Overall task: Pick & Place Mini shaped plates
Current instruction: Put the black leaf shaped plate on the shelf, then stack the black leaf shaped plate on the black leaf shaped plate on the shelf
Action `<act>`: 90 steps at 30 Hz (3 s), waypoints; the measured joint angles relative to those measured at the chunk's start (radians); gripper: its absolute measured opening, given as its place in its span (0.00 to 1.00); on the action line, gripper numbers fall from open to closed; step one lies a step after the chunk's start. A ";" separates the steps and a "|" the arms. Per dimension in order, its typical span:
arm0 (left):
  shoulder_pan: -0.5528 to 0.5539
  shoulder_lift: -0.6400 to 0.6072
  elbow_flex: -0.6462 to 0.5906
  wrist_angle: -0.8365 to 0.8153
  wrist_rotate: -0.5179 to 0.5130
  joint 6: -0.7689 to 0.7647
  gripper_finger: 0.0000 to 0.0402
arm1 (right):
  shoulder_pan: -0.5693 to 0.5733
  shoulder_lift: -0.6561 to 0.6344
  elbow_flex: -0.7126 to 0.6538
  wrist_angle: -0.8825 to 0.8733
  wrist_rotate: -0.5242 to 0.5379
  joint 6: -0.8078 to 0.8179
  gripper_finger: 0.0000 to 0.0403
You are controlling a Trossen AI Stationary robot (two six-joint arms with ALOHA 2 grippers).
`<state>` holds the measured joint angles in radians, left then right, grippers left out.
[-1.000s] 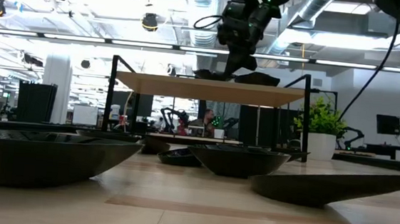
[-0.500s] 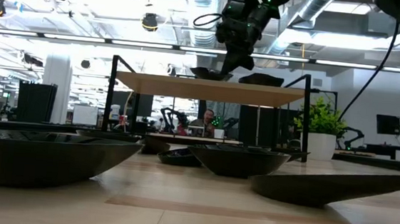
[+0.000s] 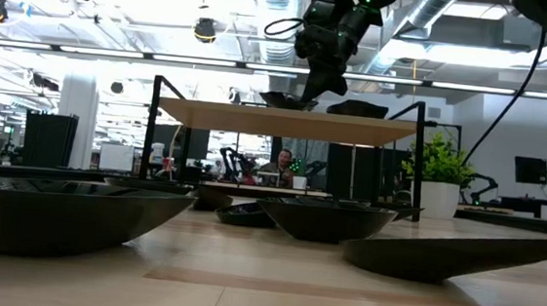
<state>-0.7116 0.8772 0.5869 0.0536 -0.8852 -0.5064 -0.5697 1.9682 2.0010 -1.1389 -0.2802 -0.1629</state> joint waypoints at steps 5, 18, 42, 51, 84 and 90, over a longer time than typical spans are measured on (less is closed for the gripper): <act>0.000 0.000 0.000 0.000 0.000 0.000 0.28 | 0.000 0.000 0.000 -0.010 0.000 -0.004 0.00; 0.000 0.000 0.000 0.001 0.000 0.000 0.28 | 0.000 0.000 0.000 -0.016 0.001 -0.004 0.10; 0.000 0.000 0.000 0.014 0.000 0.000 0.28 | 0.006 0.000 0.000 -0.013 0.001 -0.003 0.11; 0.000 0.000 0.000 0.015 0.000 0.000 0.28 | 0.041 -0.024 0.016 -0.006 0.004 -0.004 0.11; -0.030 0.000 0.000 -0.137 0.371 -0.054 0.28 | 0.681 -0.238 -0.053 -0.112 0.320 0.423 0.11; 0.035 0.000 0.000 -0.420 0.360 -0.208 0.28 | 0.753 -0.242 -0.144 -0.112 0.335 0.455 0.11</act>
<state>-0.6767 0.8773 0.5873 -0.3666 -0.5250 -0.7145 0.1830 1.7260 1.8575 -1.2507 0.0544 0.2920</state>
